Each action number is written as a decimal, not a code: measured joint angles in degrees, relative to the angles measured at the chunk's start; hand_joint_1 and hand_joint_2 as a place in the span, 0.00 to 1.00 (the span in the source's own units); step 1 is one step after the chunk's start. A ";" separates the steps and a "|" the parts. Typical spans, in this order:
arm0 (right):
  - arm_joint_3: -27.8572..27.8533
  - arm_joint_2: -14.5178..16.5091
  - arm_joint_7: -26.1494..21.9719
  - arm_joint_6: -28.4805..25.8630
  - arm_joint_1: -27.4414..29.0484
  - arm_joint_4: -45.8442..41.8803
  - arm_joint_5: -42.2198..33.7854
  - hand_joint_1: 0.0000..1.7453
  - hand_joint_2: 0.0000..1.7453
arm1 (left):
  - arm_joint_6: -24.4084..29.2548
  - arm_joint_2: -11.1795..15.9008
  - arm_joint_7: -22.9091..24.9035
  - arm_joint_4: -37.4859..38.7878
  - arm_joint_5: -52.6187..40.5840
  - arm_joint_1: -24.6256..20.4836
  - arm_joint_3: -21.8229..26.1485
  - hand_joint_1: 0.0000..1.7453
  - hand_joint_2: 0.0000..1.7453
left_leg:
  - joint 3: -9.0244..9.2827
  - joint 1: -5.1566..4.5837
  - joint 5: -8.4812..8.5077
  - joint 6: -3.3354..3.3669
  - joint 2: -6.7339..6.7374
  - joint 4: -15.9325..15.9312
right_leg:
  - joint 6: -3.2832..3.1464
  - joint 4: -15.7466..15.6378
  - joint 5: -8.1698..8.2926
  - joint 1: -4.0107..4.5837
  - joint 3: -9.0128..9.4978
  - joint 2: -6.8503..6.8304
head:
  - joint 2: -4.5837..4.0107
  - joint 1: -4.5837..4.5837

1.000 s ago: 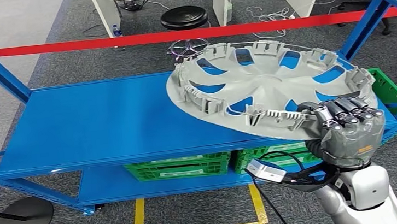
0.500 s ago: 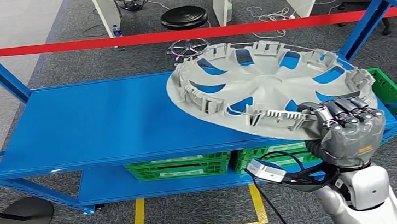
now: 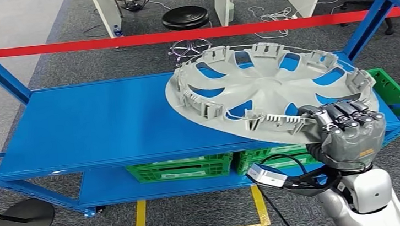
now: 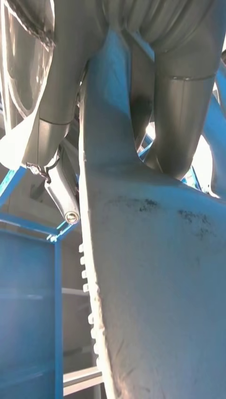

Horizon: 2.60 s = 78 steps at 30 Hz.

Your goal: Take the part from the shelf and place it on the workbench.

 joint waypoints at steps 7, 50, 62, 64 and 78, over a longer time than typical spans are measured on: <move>-0.05 0.19 0.38 -0.01 0.21 -0.05 0.00 1.00 1.00 | 0.19 -0.16 0.63 0.00 -0.41 -0.26 -0.12 0.00 0.00 | 0.20 0.81 1.75 1.13 -0.63 -2.16 | 1.03 15.12 -6.99 -0.31 -7.51 4.38 | 0.00 0.32; -0.07 0.55 1.30 0.02 -0.81 0.84 0.00 1.00 1.00 | 0.57 0.40 0.91 -0.02 -1.10 -0.44 -1.23 0.00 0.00 | -8.33 0.68 1.24 -2.49 -1.53 4.44 | -2.00 -0.16 0.64 -0.37 -0.71 4.12 | 0.00 0.44; 0.49 1.57 0.74 0.01 -4.22 3.44 0.03 1.00 1.00 | -0.97 2.50 0.70 -0.02 -0.67 -1.17 -1.22 0.00 0.00 | 1.49 0.73 0.07 -1.36 -1.62 -1.85 | -0.10 0.67 5.86 -0.35 -6.78 3.82 | 0.00 0.43; 0.63 1.66 0.63 0.02 -4.76 3.97 0.04 1.00 1.00 | -1.18 2.81 0.69 -0.02 -0.55 -1.30 -1.21 0.00 0.00 | 0.63 0.86 1.32 -0.43 -1.45 -2.31 | 0.36 2.15 3.73 -0.38 -7.79 3.99 | 0.00 0.53; 0.95 1.87 0.50 0.01 -5.95 5.95 0.02 1.00 1.00 | -1.59 3.43 0.67 -0.02 -0.50 -1.68 -1.19 0.00 0.00 | -7.50 0.32 8.28 -1.52 -1.51 -1.58 | -1.40 -2.12 -0.35 0.29 1.92 4.20 | 0.00 0.71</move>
